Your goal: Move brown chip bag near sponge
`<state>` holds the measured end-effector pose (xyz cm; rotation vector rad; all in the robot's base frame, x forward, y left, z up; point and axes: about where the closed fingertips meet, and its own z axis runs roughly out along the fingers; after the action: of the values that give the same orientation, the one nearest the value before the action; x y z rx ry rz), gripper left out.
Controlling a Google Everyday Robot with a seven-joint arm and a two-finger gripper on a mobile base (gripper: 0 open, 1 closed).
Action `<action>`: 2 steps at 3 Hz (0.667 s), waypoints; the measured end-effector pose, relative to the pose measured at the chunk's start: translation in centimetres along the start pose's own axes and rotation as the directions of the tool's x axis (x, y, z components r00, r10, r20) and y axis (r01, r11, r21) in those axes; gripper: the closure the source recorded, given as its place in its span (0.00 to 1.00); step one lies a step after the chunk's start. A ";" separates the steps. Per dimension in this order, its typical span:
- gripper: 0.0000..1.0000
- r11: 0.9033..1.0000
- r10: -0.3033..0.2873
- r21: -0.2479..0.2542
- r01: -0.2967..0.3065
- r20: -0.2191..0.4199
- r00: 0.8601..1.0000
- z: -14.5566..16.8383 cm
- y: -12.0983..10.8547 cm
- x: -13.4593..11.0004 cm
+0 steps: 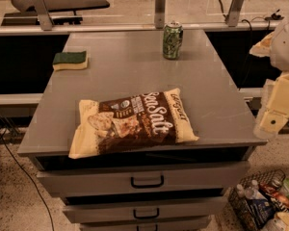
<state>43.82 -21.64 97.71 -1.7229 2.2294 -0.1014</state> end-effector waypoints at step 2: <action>0.00 1.000 0.002 -0.013 -0.002 0.032 0.999 1.0 0.1 -0.7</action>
Offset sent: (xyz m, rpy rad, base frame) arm 0.0094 0.0203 -0.0281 0.0863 0.0342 0.0243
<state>44.18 -20.81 96.84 -1.7173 2.2140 -0.0586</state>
